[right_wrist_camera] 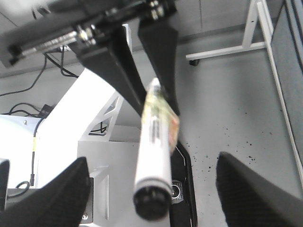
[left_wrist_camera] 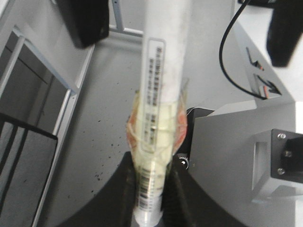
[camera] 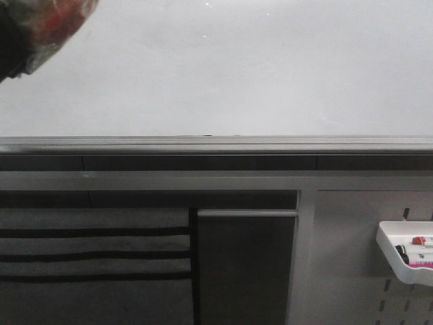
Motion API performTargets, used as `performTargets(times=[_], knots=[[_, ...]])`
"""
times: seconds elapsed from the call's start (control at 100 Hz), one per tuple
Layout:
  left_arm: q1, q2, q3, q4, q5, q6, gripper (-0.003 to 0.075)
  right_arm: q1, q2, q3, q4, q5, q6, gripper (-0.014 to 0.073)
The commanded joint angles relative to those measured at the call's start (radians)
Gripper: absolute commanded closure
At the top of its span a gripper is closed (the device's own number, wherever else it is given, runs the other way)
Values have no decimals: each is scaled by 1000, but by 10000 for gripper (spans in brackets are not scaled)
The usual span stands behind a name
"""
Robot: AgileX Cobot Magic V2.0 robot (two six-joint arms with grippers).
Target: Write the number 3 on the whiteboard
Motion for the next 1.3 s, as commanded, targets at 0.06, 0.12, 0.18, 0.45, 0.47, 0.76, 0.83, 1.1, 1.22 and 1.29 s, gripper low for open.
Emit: performTargets(times=[0.06,0.12,0.18,0.45,0.47,0.76,0.83,1.1,1.22,1.29], knots=[[-7,-9,-33,43,-22,3,738,9,31,-78,32,-5,9,109],[-7,-9,-33,85,-19,3,738,9,50,-94,30,-5,9,109],[-7,-7,-33,122,-19,1,738,16,61,-107,23,-10,9,109],[-7,-3,-33,152,-19,-4,738,108,76,-108,-79,-133,9,114],[-7,-3,-33,155,-19,-4,738,113,76,-108,-79,-137,9,118],[-7,-3,-33,155,-19,-4,738,117,76,-108,-119,-136,54,200],[-7,-3,-33,155,-19,-4,738,117,76,-106,-119,-136,54,211],[-7,-3,-33,155,-19,-4,738,131,88,-106,-115,-117,54,294],[-7,-3,-33,155,-19,-4,738,135,93,-106,-115,-112,54,344],[-7,-3,-33,155,-19,-4,738,135,94,-106,-124,-110,54,370]])
